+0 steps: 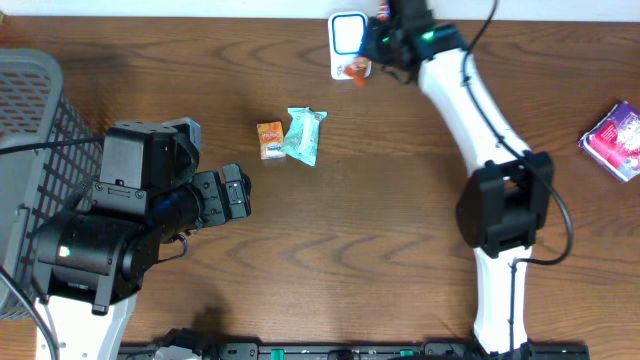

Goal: Scan the item barcode
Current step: 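Carry the candy bar to the right side and release it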

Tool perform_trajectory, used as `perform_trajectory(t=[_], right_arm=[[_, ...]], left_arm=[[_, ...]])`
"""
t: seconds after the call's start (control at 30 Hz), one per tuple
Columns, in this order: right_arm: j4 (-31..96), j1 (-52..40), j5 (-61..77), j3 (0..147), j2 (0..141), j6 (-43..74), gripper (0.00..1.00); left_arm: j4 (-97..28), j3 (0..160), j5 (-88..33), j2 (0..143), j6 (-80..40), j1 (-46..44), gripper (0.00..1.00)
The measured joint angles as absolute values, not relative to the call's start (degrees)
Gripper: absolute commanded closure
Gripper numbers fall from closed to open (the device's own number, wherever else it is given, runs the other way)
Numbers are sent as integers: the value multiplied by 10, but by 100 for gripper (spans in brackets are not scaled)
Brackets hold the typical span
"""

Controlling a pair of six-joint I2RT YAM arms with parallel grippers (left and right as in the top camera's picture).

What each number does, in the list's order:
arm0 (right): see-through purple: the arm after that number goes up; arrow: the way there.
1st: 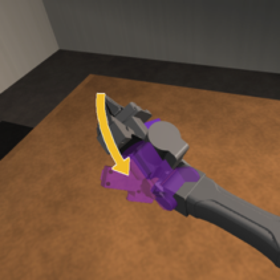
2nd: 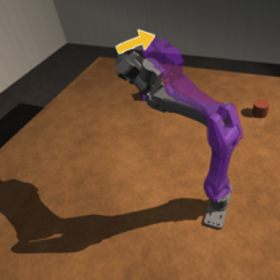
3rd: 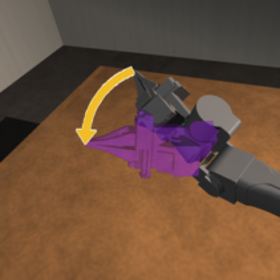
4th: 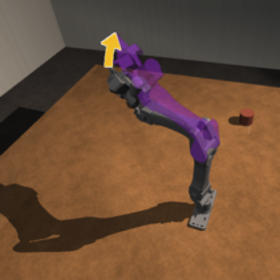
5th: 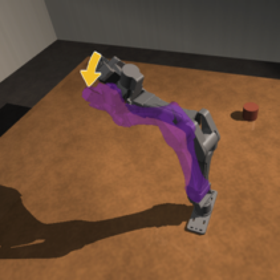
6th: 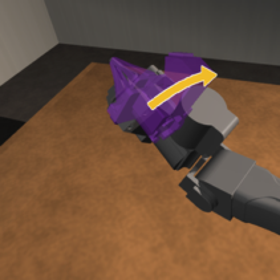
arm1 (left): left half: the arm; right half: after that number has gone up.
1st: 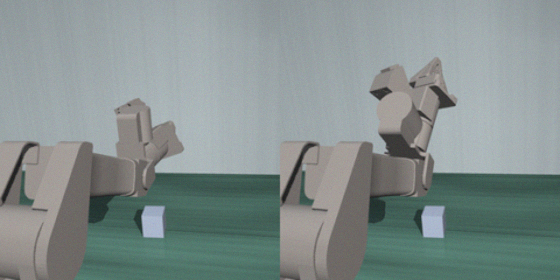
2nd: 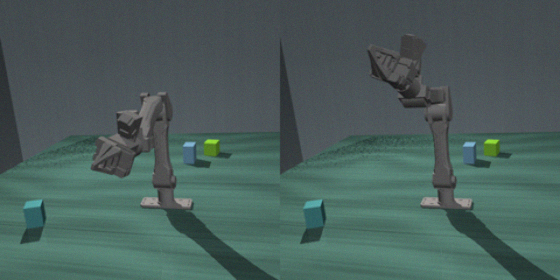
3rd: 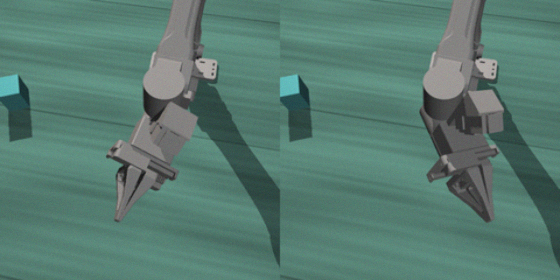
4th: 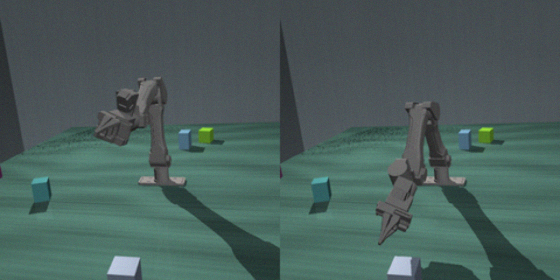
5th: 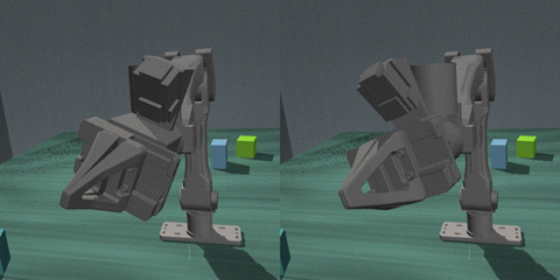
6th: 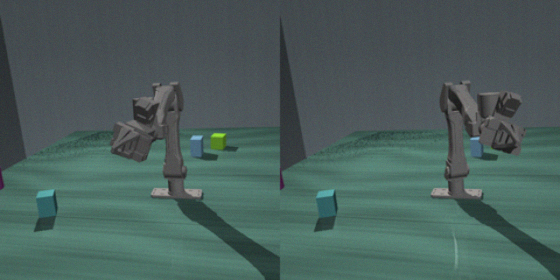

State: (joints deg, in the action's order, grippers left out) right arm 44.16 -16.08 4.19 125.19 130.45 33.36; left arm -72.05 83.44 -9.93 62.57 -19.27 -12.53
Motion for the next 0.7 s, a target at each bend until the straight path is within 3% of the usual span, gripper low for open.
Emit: perform_trajectory(t=[0.33, 0.5, 0.7], right_arm=[[727, 71, -79, 1327, 1280, 277, 99], [725, 186, -101, 1312, 1279, 231, 99], [656, 244, -43, 1258, 1279, 187, 98]], left_arm=[[-721, 835, -99, 626, -193, -125, 2], [-721, 834, -99, 626, -193, -125, 2], [-721, 835, -99, 626, -193, -125, 2]])
